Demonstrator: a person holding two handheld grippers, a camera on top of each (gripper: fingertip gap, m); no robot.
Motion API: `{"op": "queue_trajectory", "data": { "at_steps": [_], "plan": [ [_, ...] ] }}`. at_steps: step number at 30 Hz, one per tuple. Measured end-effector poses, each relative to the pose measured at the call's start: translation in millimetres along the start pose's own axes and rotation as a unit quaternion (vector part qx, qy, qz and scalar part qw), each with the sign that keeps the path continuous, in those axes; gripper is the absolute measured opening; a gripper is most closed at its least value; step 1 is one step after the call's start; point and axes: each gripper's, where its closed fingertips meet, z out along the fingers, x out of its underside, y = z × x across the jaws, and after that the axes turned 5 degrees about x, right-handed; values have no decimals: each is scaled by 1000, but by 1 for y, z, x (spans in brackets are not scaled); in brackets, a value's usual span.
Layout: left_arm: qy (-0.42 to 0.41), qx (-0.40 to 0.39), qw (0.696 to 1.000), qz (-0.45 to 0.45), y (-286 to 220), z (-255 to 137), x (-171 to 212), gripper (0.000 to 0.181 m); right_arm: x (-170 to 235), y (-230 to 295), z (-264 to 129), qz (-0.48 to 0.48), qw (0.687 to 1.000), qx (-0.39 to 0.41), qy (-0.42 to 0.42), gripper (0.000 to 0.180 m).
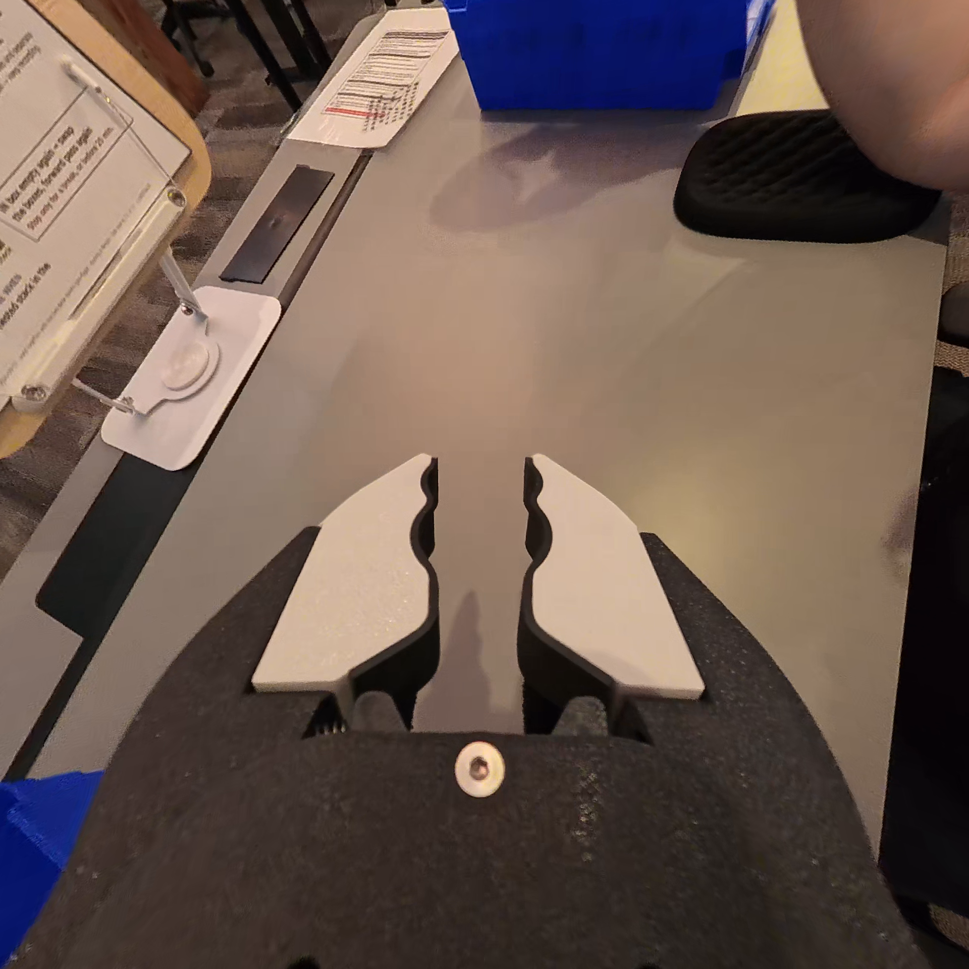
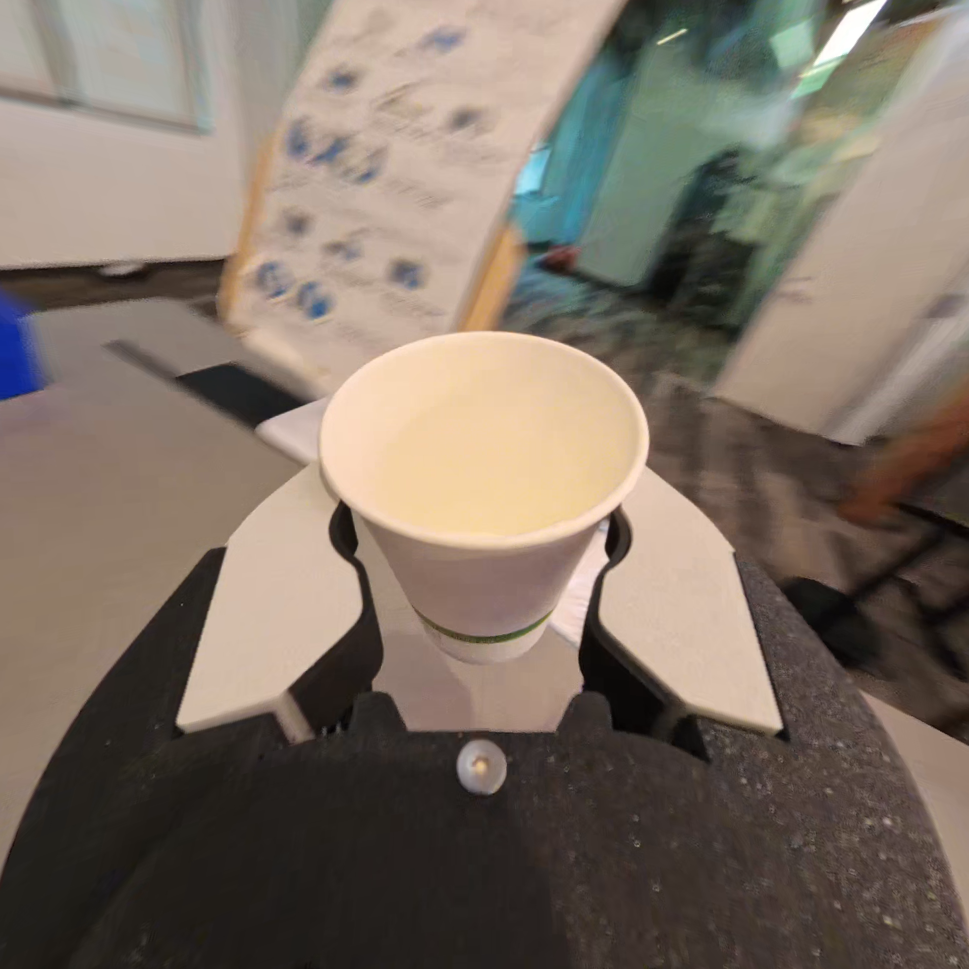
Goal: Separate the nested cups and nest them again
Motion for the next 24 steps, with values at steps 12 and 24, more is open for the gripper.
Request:
{"op": "queue_trajectory", "data": {
  "at_steps": [12,24],
  "plan": [
    [-7,-1,1000,-23,2,0,17,28,95,-159,-70,152,969,194,-7,93],
    [1,8,1000,-16,-4,7,19,27,161,-156,-57,140,967,168,132,94]
  ]
}}
